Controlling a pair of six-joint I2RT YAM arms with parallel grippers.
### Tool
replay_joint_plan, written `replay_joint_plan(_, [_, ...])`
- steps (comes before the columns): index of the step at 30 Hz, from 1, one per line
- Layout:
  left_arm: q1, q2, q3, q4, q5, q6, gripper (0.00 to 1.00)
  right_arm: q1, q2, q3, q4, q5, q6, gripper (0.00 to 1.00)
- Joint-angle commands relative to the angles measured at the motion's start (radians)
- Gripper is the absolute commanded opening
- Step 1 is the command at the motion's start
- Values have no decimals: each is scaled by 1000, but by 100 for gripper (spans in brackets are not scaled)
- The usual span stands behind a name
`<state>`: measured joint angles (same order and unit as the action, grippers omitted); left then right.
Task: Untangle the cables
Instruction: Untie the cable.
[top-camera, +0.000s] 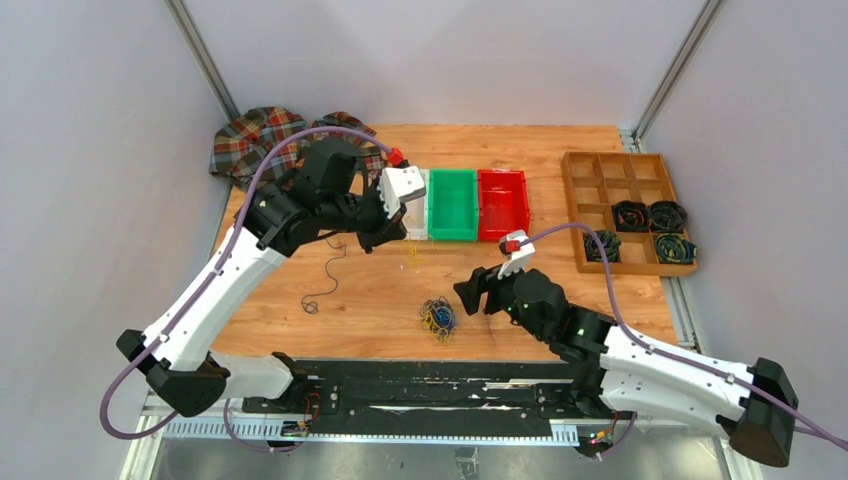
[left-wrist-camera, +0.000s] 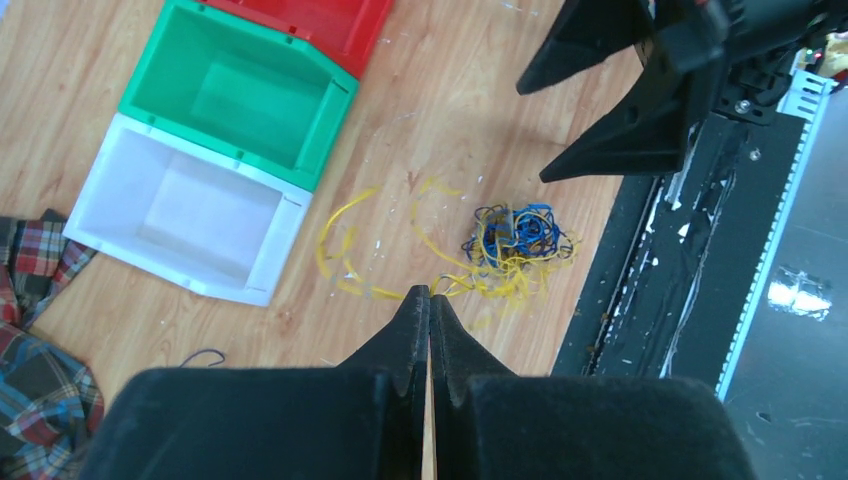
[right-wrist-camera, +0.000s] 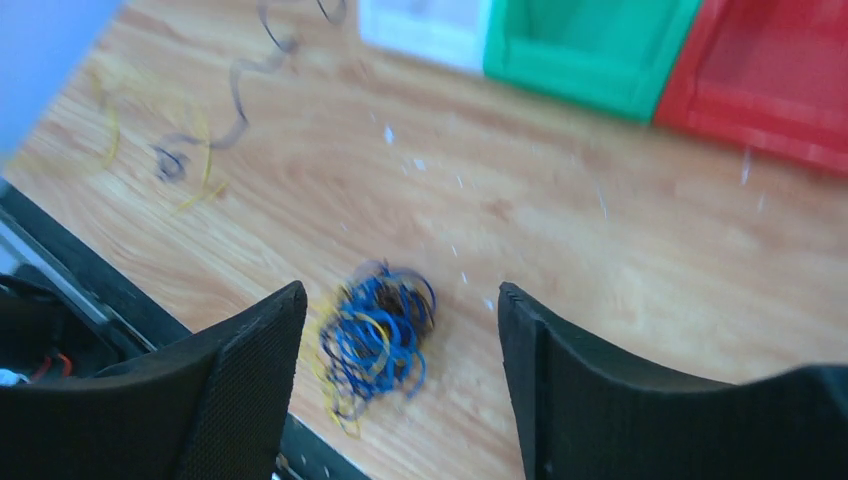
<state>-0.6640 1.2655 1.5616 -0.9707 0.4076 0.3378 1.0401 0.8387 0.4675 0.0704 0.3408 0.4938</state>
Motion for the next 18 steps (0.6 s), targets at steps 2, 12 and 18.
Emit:
replay_joint_plan(2, [4, -21, 60, -29, 69, -4, 0, -3, -20, 123, 67, -73, -177, 72])
replay_joint_plan(12, [4, -65, 57, -89, 21, 96, 1, -3, 163, 280, 167, -202, -217, 74])
replay_joint_plan(18, [5, -109, 23, -115, 30, 134, 0, -3, 259, 276, 216, -205, -197, 69])
